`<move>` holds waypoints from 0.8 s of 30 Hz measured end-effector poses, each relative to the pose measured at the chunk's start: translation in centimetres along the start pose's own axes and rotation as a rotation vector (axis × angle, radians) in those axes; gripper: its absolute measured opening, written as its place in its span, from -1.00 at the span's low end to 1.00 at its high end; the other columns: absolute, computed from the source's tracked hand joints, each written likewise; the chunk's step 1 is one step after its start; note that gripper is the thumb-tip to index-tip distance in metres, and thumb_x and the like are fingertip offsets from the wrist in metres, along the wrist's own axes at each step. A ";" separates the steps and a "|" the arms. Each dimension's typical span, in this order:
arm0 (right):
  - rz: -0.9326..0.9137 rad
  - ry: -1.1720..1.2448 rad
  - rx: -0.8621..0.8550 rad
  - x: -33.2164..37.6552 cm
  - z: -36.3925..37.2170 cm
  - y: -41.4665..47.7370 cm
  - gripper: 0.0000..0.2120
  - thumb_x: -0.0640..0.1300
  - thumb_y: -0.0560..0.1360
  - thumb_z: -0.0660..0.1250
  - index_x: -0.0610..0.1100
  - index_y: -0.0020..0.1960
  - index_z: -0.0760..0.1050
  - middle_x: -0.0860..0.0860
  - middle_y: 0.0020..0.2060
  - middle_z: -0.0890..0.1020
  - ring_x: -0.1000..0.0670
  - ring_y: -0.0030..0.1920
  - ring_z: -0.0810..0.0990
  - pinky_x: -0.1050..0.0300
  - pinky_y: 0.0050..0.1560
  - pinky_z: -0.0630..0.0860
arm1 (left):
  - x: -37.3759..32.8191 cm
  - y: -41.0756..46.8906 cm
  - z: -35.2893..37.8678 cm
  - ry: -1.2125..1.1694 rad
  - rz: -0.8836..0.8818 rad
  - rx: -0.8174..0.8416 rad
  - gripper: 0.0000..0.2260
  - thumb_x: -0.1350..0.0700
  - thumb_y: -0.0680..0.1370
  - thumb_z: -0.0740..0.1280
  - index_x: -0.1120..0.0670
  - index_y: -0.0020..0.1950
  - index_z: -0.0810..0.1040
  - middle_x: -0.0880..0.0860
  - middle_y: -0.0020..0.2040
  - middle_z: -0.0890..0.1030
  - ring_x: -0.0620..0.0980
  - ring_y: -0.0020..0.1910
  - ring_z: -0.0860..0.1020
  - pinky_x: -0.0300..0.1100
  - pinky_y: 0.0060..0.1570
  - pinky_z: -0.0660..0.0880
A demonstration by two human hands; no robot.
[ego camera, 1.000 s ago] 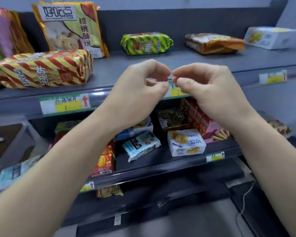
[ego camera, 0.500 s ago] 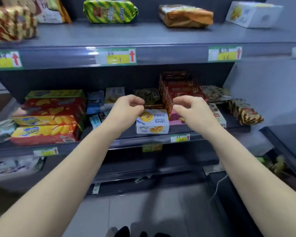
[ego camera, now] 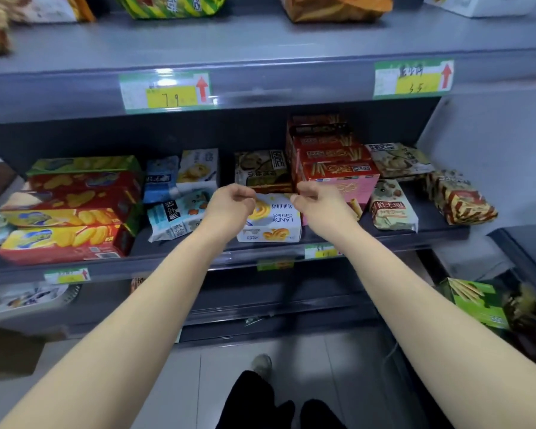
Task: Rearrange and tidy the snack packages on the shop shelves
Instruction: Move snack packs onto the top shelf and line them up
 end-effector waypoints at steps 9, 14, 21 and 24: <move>0.198 0.415 0.044 -2.5 5.3 8.4 -0.47 -0.16 0.56 0.27 -0.25 0.47 0.20 -0.12 0.38 0.40 -0.08 0.37 0.38 -0.02 0.42 0.29 | 3.3 8.4 0.4 -0.026 0.019 -0.052 -0.77 0.28 0.55 0.24 0.19 0.17 0.54 0.11 -0.01 0.54 0.00 -0.04 0.48 -0.23 -0.12 0.41; 0.282 0.640 0.003 -2.9 7.4 12.4 -0.66 -0.14 0.51 0.32 -0.27 0.22 0.44 -0.13 0.10 0.58 -0.05 0.05 0.54 0.17 0.02 0.48 | 4.5 12.9 0.4 0.029 0.024 -0.048 -0.77 0.26 0.56 0.25 0.22 0.20 0.53 0.20 0.13 0.57 0.10 0.08 0.51 -0.24 -0.07 0.31; 0.444 0.904 -0.029 -1.8 8.9 16.5 -0.88 -0.23 0.60 0.20 -0.21 0.08 0.47 -0.09 -0.20 0.57 -0.05 -0.23 0.56 0.15 -0.26 0.52 | 4.6 17.1 0.9 -0.054 -0.057 0.039 -0.89 0.17 0.56 0.28 0.17 0.03 0.56 0.15 -0.05 0.55 0.07 -0.03 0.52 -0.18 -0.15 0.36; 0.476 0.963 -0.042 -2.3 9.4 17.5 -0.82 -0.26 0.60 0.14 -0.22 0.12 0.49 -0.13 -0.04 0.58 -0.08 -0.06 0.57 0.10 -0.05 0.50 | 4.7 18.3 1.2 -0.182 -0.150 0.073 -0.90 0.19 0.56 0.27 0.15 -0.14 0.52 0.16 -0.16 0.57 0.06 -0.23 0.52 -0.17 -0.21 0.40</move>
Point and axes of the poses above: each hand's wrist, its own y-axis towards the middle knuckle, its own z-axis out of the palm, x = y × z, the point moved 1 cm from there along y, towards the middle knuckle
